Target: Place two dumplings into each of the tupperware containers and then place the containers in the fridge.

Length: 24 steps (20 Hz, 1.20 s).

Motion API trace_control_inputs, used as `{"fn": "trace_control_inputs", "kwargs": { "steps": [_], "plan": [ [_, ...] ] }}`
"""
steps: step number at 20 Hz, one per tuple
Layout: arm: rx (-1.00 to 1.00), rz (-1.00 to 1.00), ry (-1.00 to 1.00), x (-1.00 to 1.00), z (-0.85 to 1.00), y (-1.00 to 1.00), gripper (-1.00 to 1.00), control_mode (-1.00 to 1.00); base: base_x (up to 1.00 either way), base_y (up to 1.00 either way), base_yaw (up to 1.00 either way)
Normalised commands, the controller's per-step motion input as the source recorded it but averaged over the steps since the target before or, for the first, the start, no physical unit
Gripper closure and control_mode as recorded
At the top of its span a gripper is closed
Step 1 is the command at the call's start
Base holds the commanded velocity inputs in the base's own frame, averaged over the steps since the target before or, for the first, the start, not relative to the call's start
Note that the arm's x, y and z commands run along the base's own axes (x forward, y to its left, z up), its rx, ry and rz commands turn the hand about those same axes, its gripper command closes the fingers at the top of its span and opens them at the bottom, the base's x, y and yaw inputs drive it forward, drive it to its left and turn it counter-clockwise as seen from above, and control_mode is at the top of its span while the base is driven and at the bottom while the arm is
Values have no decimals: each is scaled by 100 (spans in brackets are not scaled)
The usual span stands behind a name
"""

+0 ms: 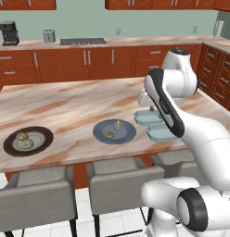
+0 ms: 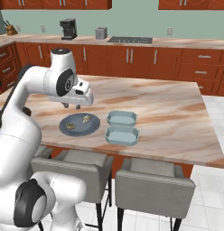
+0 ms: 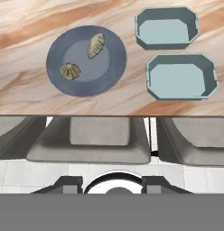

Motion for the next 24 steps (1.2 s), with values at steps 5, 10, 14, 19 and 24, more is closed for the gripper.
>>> {"fn": "trace_control_inputs", "kwargs": {
  "steps": [5, 10, 14, 19, 24],
  "plan": [
    [0, 0, 0, 22, -25, 13, -100, -100, 0, 0, 0],
    [0, 0, 0, 52, -55, 35, -100, -100, 0, 0, 0],
    [0, 0, 5, 52, -47, 35, -100, -100, 0, 0, 0],
    [0, 0, 7, 58, -41, 20, -100, -100, 0, 0, 0],
    [0, 0, 9, 74, -46, 2, -100, -100, 0, 0, 0]
  ]
}}
